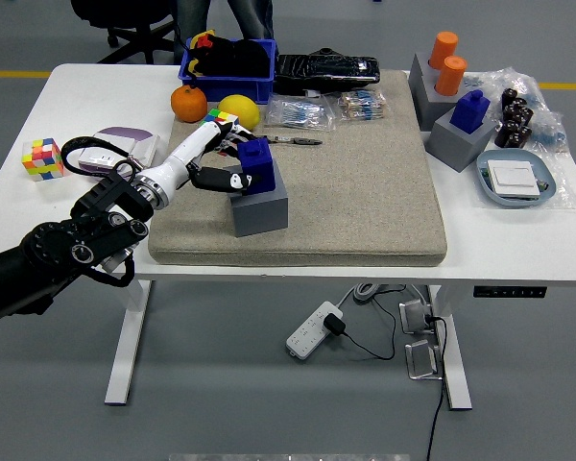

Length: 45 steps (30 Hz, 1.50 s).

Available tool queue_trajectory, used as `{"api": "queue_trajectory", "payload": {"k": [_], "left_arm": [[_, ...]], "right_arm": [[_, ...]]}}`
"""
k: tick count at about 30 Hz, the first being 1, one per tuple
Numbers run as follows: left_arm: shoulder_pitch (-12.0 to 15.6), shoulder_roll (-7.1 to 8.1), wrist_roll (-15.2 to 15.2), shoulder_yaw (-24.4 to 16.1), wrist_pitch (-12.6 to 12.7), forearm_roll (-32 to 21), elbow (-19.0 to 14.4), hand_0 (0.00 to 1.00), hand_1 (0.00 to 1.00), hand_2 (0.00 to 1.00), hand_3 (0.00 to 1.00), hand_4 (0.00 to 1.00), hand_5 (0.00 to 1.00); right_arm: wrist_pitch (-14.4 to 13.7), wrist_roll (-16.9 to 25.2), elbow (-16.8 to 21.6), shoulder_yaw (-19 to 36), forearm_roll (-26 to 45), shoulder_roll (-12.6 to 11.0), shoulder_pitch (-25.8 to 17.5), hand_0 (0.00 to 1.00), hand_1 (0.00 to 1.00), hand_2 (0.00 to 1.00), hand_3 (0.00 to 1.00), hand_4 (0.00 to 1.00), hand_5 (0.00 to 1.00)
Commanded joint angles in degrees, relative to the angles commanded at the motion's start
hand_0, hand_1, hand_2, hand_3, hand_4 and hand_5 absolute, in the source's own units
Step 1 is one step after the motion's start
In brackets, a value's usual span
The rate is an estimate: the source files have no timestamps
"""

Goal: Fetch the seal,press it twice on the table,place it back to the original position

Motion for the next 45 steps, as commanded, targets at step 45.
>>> {"api": "queue_trajectory", "payload": {"k": [45], "left_arm": [[-0.57,-0.45,1.73,1.4,-1.35,-0.36,1.01,0.75,0.738,0.694,0.69,0.813,0.002]], "right_arm": [[0.03,0.02,0.03,-0.58,0.1,-0.22,0.07,0.835,0.731,0.698,0.715,0.748,0.517]]}}
